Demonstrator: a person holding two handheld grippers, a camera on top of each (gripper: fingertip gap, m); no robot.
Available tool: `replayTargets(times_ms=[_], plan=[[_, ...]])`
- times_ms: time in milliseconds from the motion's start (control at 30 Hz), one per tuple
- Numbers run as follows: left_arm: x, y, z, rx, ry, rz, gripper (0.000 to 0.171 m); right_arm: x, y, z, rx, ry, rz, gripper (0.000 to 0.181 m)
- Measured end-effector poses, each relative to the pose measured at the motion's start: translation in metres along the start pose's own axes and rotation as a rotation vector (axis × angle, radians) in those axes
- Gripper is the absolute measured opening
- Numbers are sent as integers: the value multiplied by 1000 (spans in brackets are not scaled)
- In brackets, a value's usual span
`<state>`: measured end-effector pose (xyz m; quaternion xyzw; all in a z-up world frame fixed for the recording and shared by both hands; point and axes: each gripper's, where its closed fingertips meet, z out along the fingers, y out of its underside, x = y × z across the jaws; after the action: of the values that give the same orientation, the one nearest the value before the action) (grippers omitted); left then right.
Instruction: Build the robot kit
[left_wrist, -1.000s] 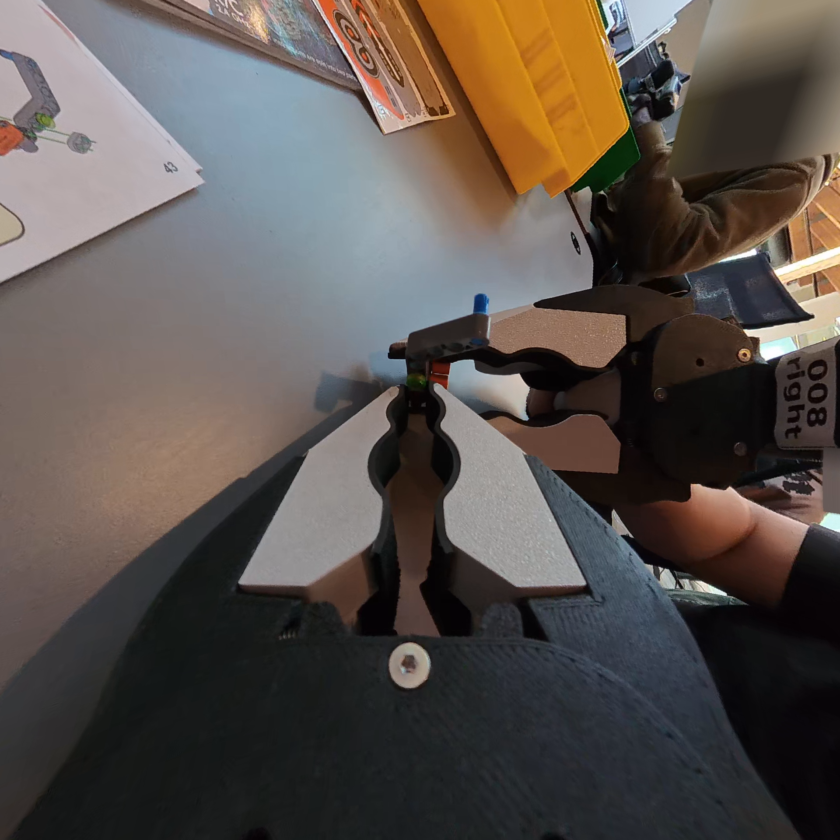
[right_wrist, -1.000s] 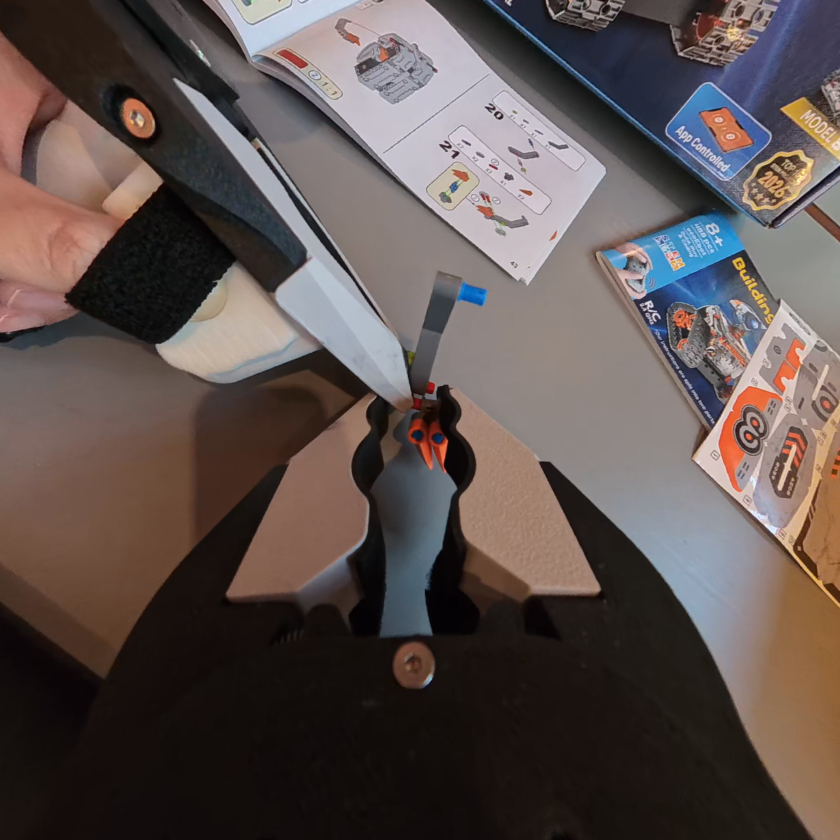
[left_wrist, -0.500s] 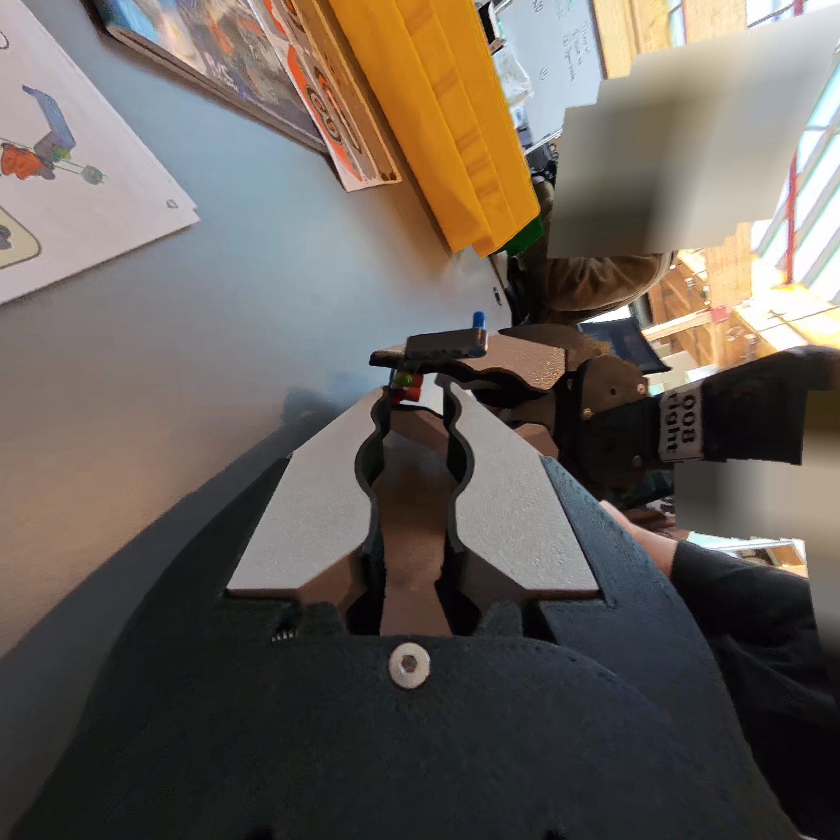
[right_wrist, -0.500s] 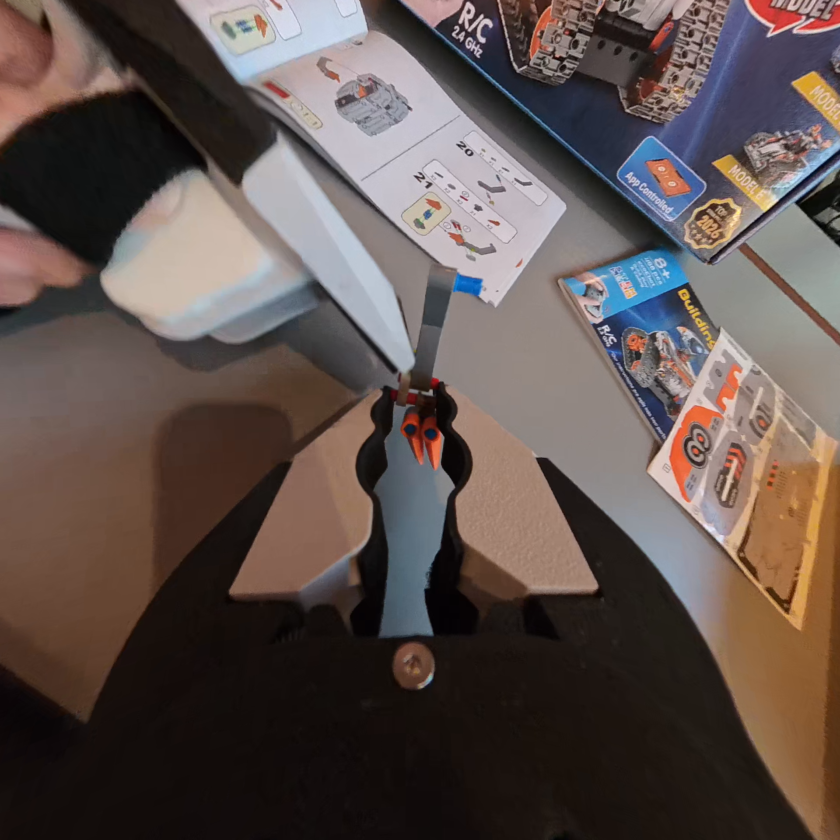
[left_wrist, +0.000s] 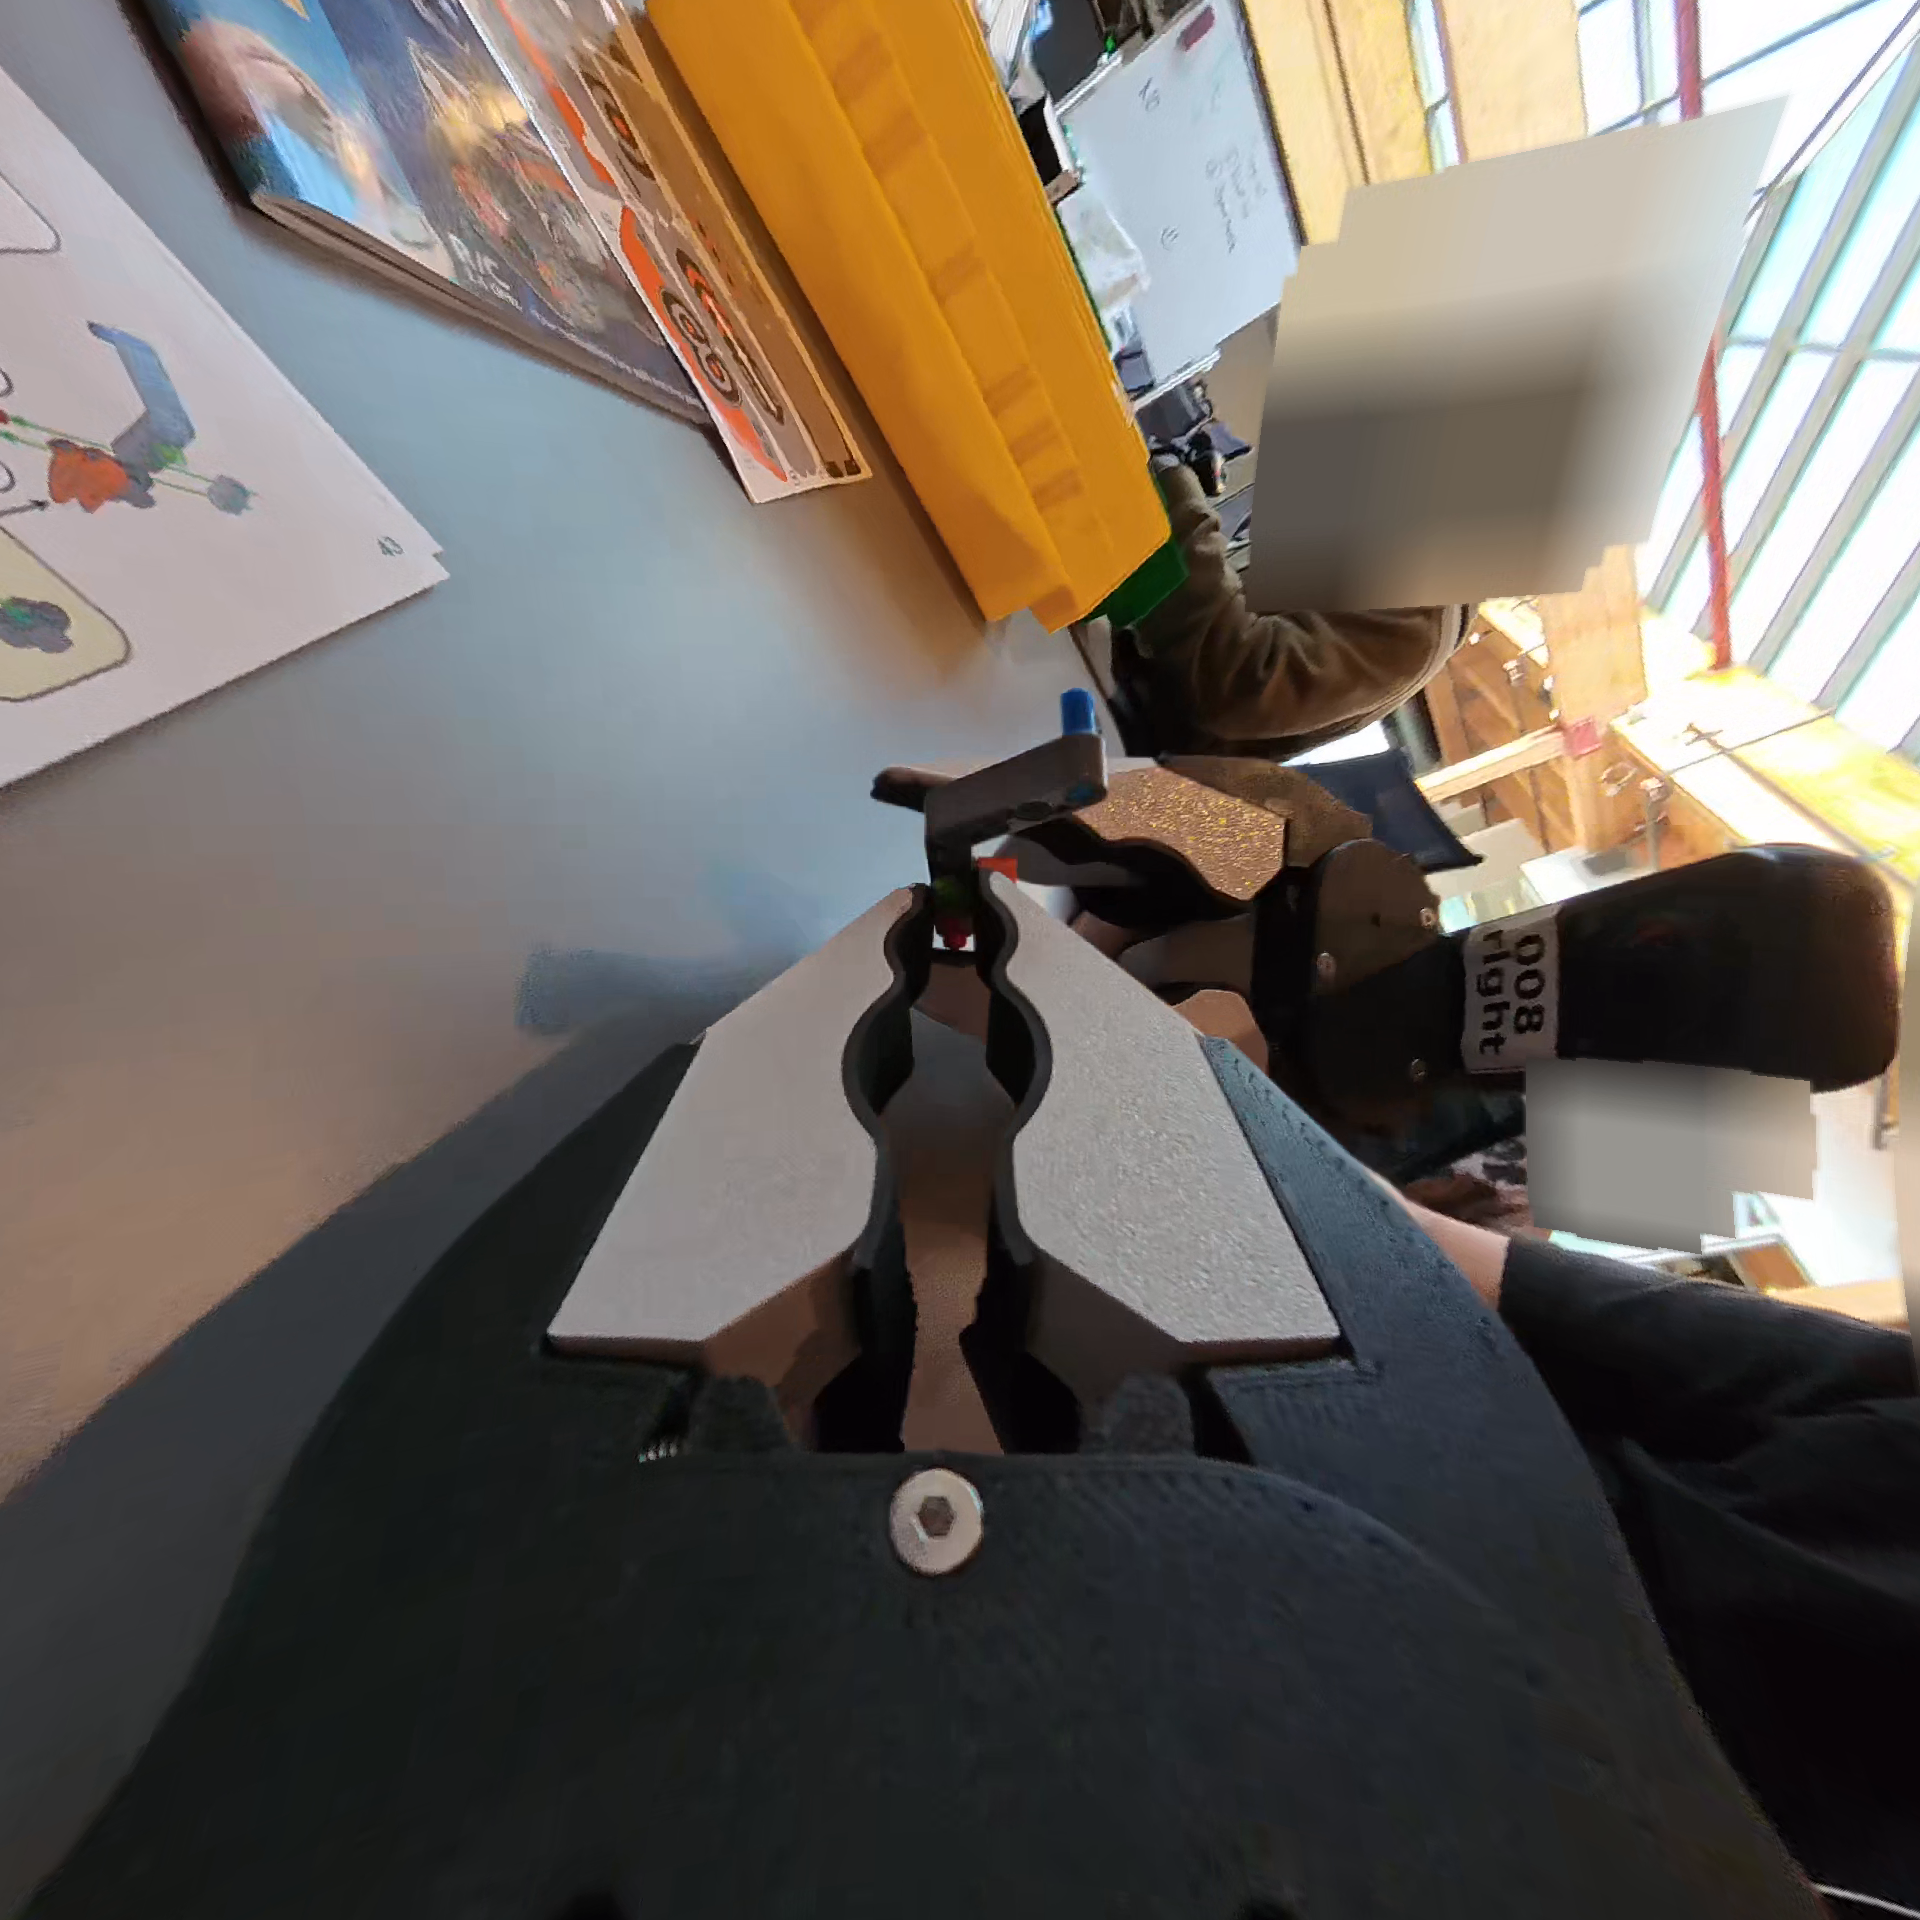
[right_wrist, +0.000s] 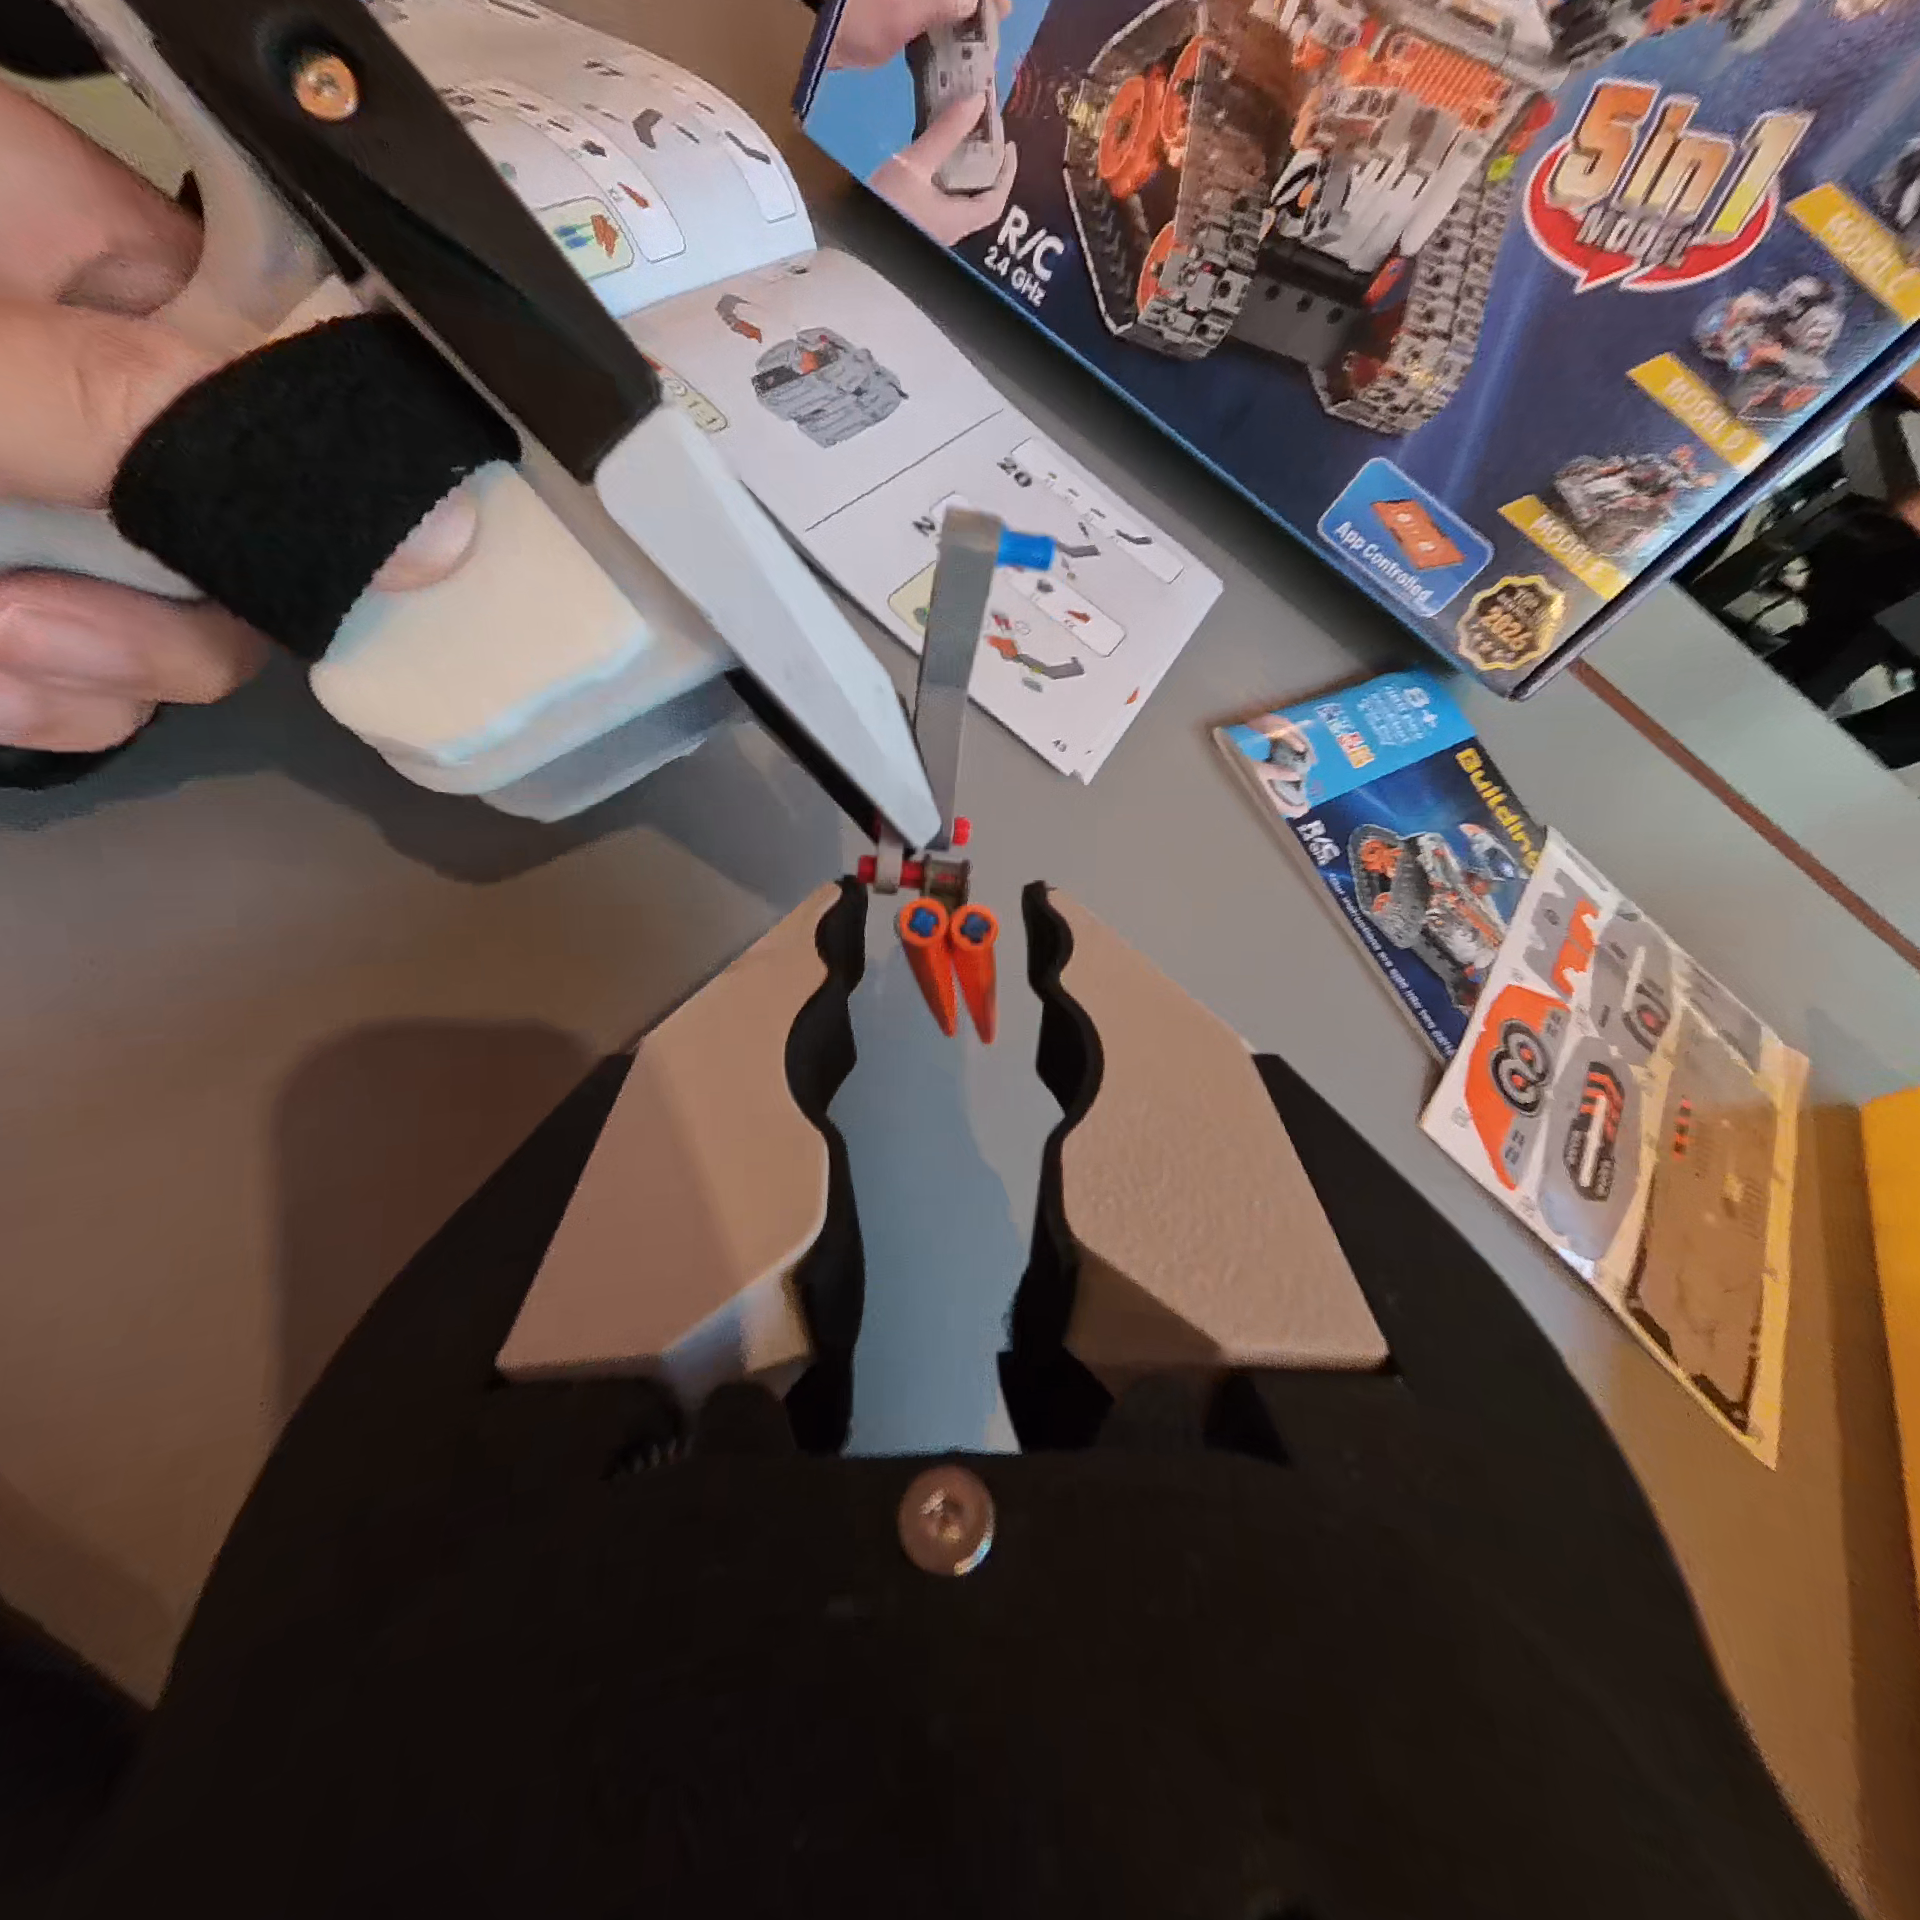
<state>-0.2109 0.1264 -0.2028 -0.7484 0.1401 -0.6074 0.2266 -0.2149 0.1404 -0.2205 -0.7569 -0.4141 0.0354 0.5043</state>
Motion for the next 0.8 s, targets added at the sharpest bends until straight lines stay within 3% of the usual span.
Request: replayTargets(times_ms=[133,800], plan=[[0,-3,-1,23,-6,20,6,-3,-2,-1,16,-62,76,23],[3,-2,3,29,-46,93,6,-3,-8,-8,46,-66,48,18]])
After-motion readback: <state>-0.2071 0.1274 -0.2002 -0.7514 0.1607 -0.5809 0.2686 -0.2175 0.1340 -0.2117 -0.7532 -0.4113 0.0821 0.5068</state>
